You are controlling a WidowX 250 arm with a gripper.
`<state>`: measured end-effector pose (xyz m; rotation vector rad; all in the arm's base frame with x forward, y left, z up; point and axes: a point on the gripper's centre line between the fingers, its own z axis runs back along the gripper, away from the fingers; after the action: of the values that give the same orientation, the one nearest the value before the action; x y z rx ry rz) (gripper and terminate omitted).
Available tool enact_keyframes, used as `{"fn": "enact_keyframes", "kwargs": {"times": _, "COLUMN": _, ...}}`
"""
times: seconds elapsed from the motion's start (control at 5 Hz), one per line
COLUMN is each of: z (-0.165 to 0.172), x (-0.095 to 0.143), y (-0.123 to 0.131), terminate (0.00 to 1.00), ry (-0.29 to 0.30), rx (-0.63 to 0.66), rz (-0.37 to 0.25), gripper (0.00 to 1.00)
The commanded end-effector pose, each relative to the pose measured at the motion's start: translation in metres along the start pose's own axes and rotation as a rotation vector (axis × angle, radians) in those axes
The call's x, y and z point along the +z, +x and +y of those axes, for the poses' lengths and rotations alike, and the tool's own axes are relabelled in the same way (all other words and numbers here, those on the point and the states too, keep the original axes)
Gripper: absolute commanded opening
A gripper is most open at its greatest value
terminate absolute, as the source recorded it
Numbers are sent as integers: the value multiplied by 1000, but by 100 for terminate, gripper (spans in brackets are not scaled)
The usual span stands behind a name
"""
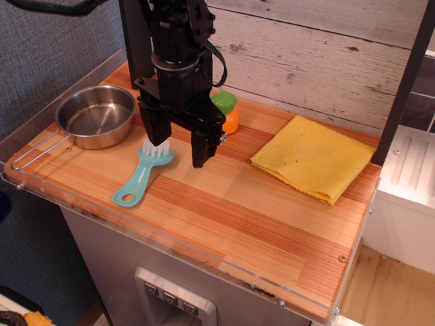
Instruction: Pick up the silver pan and put it on above the yellow cloth on table
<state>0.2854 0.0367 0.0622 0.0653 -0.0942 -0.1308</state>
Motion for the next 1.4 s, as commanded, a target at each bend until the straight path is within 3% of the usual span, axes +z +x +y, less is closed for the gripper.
{"fn": "enact_keyframes", "kwargs": {"times": 0.0, "z": 0, "x": 0, "y": 0, "terminate": 0, "ry": 0, "rx": 0, "rz": 0, "gripper": 100}}
{"fn": "enact_keyframes", "kwargs": {"times": 0.4, "z": 60, "x": 18, "y": 5, "terminate": 0, "ry": 22, "rx": 171, "rz": -29, "gripper": 100}}
{"fn": "enact_keyframes", "kwargs": {"times": 0.6, "z": 91, "x": 16, "y": 1, "terminate": 0, "ry": 39, "rx": 262, "rz": -14, "gripper": 100}}
{"fn": "enact_keyframes", "kwargs": {"times": 0.8, "z": 111, "x": -3, "y": 1, "terminate": 0, "ry": 51, "rx": 316, "rz": 31, "gripper": 100}}
{"fn": "enact_keyframes", "kwargs": {"times": 1.2, "z": 123, "x": -26, "y": 10, "terminate": 0, "ry": 41, "rx": 337, "rz": 35, "gripper": 100}}
